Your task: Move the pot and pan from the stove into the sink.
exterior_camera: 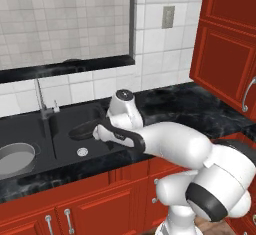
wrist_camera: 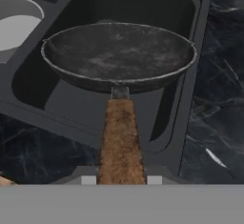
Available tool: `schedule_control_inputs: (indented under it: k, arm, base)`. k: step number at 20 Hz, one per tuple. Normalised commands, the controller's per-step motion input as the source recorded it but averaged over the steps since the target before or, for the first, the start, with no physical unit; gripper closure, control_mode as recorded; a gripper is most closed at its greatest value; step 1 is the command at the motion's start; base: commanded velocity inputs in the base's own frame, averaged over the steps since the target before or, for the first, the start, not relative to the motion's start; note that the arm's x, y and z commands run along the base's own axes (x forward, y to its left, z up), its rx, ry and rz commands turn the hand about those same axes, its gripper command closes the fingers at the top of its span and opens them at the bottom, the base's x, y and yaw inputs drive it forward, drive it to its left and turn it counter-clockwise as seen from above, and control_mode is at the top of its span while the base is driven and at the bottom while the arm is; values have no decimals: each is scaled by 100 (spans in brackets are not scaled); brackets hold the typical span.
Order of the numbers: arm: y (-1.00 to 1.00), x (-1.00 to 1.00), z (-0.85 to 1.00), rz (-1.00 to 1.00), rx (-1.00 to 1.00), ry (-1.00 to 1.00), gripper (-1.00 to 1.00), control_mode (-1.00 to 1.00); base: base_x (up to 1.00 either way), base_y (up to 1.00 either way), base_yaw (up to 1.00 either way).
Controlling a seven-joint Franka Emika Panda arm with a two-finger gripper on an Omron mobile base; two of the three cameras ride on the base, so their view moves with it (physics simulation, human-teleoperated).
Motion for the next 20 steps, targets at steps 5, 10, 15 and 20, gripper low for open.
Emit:
schedule_control_inputs:
  k: [5,10,15,20]
  arm:
    - [13,17,-23,0,0,-2,100,-100]
    - [6,10,-21,0,0,-4,100,-100]
    - [0,6,-25,0,0,-6,100,-100]
    - [3,8,-28,0,0,-7,100,-100]
  base:
    - [0,0,0]
    - [0,0,0]
    - [0,0,0]
    - [0,0,0]
